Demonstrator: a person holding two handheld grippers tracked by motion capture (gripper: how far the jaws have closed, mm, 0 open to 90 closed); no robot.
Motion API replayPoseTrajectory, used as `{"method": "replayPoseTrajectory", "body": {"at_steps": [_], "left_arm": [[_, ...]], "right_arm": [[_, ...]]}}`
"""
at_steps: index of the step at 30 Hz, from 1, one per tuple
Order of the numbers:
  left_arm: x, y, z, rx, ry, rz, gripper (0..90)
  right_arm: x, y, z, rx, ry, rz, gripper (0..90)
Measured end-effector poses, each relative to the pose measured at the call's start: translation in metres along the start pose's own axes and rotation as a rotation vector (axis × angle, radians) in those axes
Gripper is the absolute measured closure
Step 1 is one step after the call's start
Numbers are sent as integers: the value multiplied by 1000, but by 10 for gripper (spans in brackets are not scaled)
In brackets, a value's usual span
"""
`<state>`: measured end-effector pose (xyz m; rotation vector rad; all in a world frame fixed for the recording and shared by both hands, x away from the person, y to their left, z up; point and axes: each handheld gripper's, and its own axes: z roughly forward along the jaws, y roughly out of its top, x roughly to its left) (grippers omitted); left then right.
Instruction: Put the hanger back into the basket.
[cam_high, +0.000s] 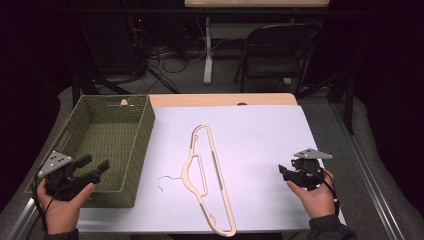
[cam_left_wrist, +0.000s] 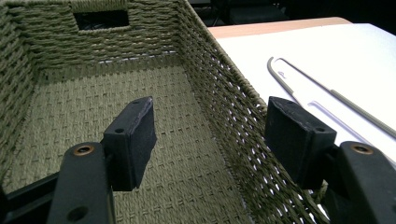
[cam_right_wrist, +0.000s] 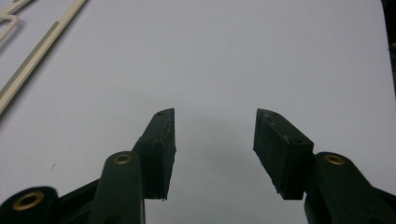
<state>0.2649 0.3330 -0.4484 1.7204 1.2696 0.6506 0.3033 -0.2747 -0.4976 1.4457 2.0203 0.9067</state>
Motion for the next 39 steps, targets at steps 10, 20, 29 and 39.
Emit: {"method": "replayPoseTrajectory", "body": {"at_steps": [10, 20, 29, 39], "left_arm": [[-6, -1, 4, 9, -14, 3, 338], [-8, 0, 4, 5, -23, -1, 338], [-10, 0, 4, 8, -27, 4, 339], [-12, 1, 5, 4, -34, 8, 339]], "right_arm": [[3, 9, 2, 5, -21, -23, 552], [13, 40, 11, 100, 100, -62, 576], [34, 81, 24, 161, 144, -89, 555], [57, 107, 32, 197, 173, -150, 563]]}}
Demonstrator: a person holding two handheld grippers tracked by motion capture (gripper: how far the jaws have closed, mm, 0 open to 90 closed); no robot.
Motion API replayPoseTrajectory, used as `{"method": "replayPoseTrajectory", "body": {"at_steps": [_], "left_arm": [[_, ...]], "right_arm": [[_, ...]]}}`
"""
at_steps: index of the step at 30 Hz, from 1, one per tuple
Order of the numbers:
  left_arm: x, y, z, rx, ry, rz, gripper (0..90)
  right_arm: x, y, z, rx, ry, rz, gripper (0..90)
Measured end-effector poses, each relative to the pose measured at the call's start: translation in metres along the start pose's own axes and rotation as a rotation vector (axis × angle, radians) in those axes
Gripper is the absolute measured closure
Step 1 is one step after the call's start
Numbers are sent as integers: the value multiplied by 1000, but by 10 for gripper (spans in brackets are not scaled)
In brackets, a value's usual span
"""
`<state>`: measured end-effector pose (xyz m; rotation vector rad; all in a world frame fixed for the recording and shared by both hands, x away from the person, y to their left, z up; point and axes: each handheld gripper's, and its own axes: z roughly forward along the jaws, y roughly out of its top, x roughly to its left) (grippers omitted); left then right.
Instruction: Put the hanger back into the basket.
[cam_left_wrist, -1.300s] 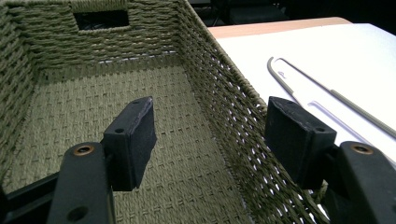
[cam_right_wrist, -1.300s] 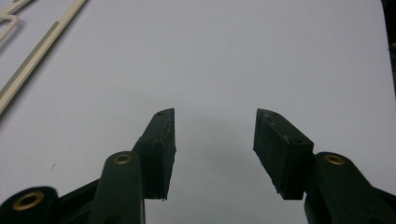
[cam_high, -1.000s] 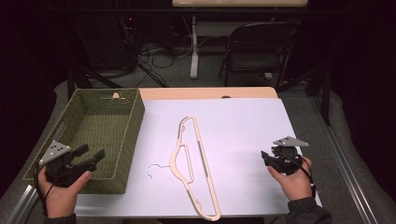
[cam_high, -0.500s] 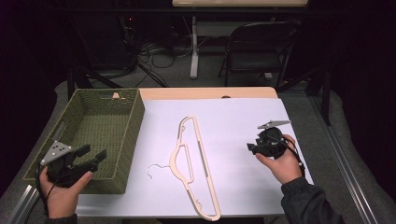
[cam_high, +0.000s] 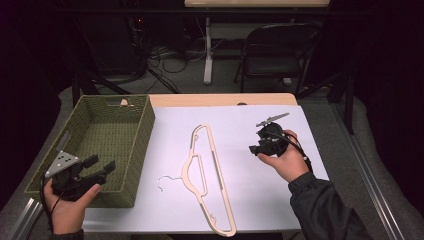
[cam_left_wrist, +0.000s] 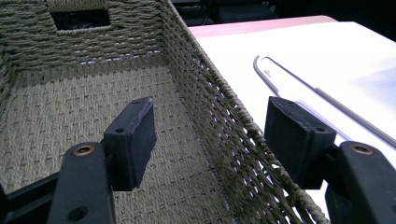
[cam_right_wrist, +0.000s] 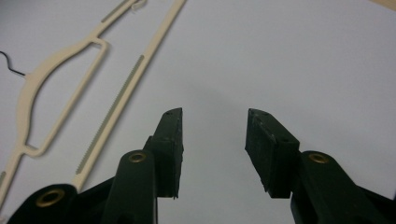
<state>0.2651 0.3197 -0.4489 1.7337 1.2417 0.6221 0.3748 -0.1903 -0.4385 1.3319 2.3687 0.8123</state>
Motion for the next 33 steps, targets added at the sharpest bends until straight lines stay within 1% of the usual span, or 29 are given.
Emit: {"method": "replayPoseTrajectory", "body": {"at_steps": [1, 3, 5, 6, 7, 8, 9, 10, 11, 12, 13, 14, 16, 17, 19, 20, 21, 22, 23, 24, 25, 26, 27, 28, 29, 30, 31, 32, 33], "left_arm": [[0, 0, 0, 0, -1, 0, 339], [-1, 0, 0, 1, -2, 1, 339], [-1, 0, 0, 1, -2, 2, 339], [-1, 0, 0, 3, 0, 3, 339], [-1, 0, 0, 3, -2, 4, 339], [-1, 0, 0, 3, -2, 4, 339], [-2, 0, 1, 2, -5, 5, 339], [-2, 0, 1, 1, -6, 4, 339], [-2, 0, 1, 1, -6, 4, 339], [-2, 0, 1, 1, -7, 4, 339], [-3, 0, 1, 2, -8, 5, 339], [-3, 0, 1, 2, -8, 5, 339], [-3, 0, 1, 4, -9, 6, 339], [-4, 0, 2, 7, -13, 8, 339], [-4, 0, 3, 9, -14, 9, 339], [-4, 0, 3, 11, -15, 9, 339], [-5, 0, 4, 11, -15, 9, 339], [-5, 0, 4, 11, -15, 9, 339], [-5, -1, 4, 13, -18, 9, 339], [-5, -1, 4, 12, -17, 9, 339], [-5, -1, 4, 12, -17, 9, 339], [-5, -1, 4, 11, -17, 9, 339], [-5, -1, 4, 9, -17, 9, 339], [-5, -1, 4, 9, -17, 9, 339], [-5, -1, 4, 11, -17, 9, 339], [-5, -1, 4, 11, -17, 9, 339], [-4, -1, 3, 12, -16, 9, 339], [-4, -1, 3, 13, -16, 9, 339], [-4, -1, 3, 14, -16, 9, 339]], "right_arm": [[5, 5, 3, 10, 1, -11, 562], [8, 8, 6, 28, 9, -17, 565], [13, 10, 13, 16, 35, 3, 569], [16, 11, 16, 26, 41, 8, 569], [18, 14, 15, 100, 32, -17, 568], [18, 14, 15, 100, 32, -17, 568], [25, 13, 26, 54, 38, -24, 567], [29, 13, 31, 50, 39, -33, 564], [29, 13, 31, 50, 39, -33, 564], [32, 14, 34, 71, 40, -38, 564], [37, 14, 42, 66, 58, -36, 565], [40, 14, 47, 70, 65, -37, 565], [43, 14, 50, 82, 67, -41, 565], [49, 14, 57, 118, 70, -53, 565], [54, 14, 64, 116, 81, -55, 564], [56, 17, 63, 190, 80, -77, 564], [58, 20, 63, 252, 73, -94, 564], [58, 20, 63, 252, 73, -94, 564], [64, 18, 72, 214, 83, -82, 564], [66, 17, 76, 205, 85, -90, 564], [68, 18, 78, 247, 85, -94, 564], [69, 19, 81, 263, 91, -100, 565], [71, 18, 86, 264, 85, -93, 565], [71, 18, 86, 264, 85, -93, 565], [75, 19, 91, 296, 96, -75, 564], [75, 19, 91, 296, 96, -75, 564], [78, 20, 95, 342, 104, -85, 565], [81, 20, 97, 347, 106, -76, 566], [82, 22, 99, 373, 107, -84, 567]]}}
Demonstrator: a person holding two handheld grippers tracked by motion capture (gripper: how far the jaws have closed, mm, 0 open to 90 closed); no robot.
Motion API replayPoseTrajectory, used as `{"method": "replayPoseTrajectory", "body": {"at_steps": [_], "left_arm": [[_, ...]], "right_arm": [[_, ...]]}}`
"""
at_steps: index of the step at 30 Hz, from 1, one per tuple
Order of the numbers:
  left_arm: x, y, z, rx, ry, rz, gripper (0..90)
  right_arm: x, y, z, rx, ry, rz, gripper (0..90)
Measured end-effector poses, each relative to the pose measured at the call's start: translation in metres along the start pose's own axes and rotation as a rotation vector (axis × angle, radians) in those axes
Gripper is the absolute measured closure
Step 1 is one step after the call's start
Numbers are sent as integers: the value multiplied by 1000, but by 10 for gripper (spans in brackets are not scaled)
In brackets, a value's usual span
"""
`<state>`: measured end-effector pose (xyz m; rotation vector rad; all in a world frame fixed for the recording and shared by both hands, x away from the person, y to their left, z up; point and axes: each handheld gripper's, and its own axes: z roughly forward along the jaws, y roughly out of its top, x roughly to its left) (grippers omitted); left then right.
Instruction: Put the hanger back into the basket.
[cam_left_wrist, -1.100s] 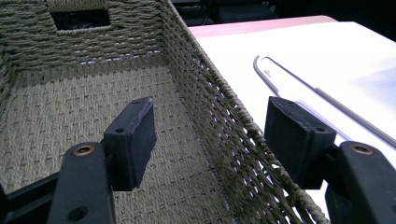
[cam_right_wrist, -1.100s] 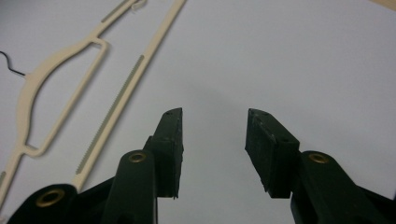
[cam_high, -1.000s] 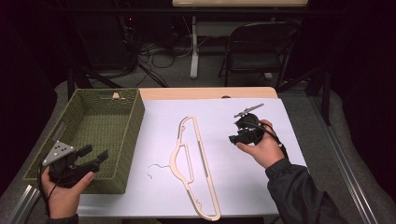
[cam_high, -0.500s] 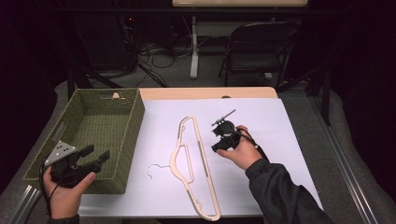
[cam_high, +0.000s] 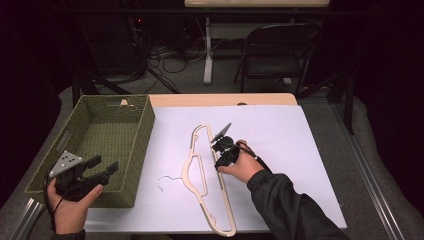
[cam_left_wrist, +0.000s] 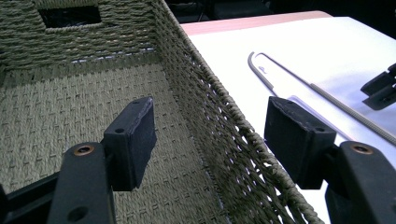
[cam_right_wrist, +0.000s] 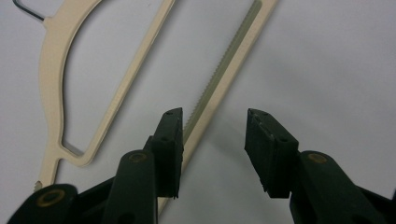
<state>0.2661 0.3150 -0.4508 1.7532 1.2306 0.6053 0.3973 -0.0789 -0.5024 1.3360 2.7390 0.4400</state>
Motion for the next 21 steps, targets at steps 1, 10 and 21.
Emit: {"method": "replayPoseTrajectory", "body": {"at_steps": [1, 10, 21], "left_arm": [[0, 0, 0, 1, 0, 1, 339], [1, 0, 0, -1, 0, -1, 339], [2, 0, -1, -4, 1, -6, 339]], "right_arm": [[1, 1, 2, 3, 0, -3, 572], [8, 14, 14, 84, 10, 25, 585], [6, 18, 30, 148, 0, 57, 596]]}}
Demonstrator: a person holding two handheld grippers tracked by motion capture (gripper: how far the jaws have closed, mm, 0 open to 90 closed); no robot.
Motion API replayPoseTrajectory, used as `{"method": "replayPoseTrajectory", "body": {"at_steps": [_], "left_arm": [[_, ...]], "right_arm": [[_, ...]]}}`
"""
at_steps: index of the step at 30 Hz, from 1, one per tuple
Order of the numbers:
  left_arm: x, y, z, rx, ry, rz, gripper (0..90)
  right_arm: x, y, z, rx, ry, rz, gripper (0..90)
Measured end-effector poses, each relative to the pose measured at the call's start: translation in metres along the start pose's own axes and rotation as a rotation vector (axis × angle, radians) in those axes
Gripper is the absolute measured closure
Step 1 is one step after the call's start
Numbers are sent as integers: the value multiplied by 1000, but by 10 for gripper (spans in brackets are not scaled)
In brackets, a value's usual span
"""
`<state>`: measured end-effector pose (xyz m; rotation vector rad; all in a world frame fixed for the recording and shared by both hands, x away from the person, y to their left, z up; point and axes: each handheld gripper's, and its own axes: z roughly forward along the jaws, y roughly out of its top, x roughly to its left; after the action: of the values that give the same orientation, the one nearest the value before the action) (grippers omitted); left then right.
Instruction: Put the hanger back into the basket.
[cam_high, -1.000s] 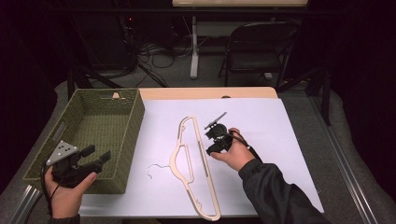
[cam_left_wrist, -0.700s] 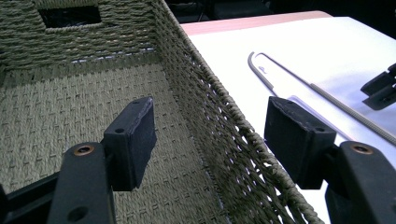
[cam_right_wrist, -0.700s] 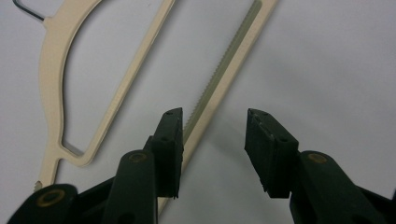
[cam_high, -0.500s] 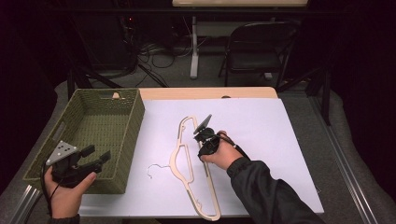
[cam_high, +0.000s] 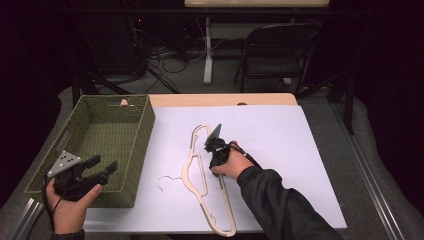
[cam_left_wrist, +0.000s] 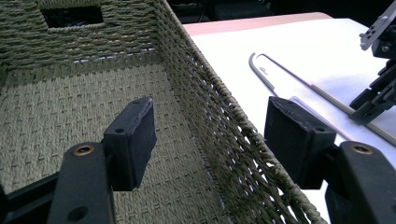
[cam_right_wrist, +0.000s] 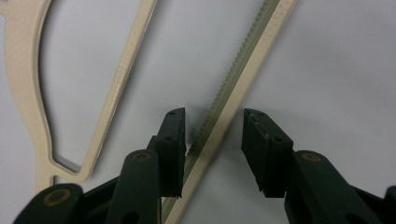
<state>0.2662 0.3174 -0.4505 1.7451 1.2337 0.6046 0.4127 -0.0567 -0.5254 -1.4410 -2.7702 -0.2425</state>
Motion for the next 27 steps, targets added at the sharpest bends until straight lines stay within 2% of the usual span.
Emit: {"method": "replayPoseTrajectory", "body": {"at_steps": [8, 9, 10, 15, 16, 19, 20, 21, 22, 23, 27], "left_arm": [[0, 0, 1, 1, -2, -6, 339], [0, 0, 1, 2, -3, -4, 339], [0, 0, 1, 2, -1, -4, 339], [0, 0, 0, -1, 0, -5, 340], [0, 0, 0, -1, 0, -5, 341], [0, 0, -1, -5, -2, -8, 341], [0, 1, -1, -6, -2, -8, 341], [-1, 1, -1, -8, -5, -6, 341], [-1, 1, -1, -9, -5, -5, 342], [-3, 2, -1, -9, -8, -1, 342], [-7, 3, -1, -10, -14, 13, 343]], "right_arm": [[0, 2, 0, 26, -10, -3, 635], [0, 2, 0, 31, -13, 0, 685], [0, 2, 0, 31, -13, 0, 685], [-5, 2, 0, 31, 7, 56, 717], [-7, 2, -1, 52, 9, 53, 727], [-9, 1, -2, 56, 1, 71, 765], [-12, 1, -2, 64, 13, 78, 784], [-13, 1, -2, 68, 19, 77, 792], [-11, -2, -1, 42, 9, 74, 793], [-11, -1, -3, 65, 6, 48, 793], [-11, -3, -3, 37, 27, 52, 793]]}}
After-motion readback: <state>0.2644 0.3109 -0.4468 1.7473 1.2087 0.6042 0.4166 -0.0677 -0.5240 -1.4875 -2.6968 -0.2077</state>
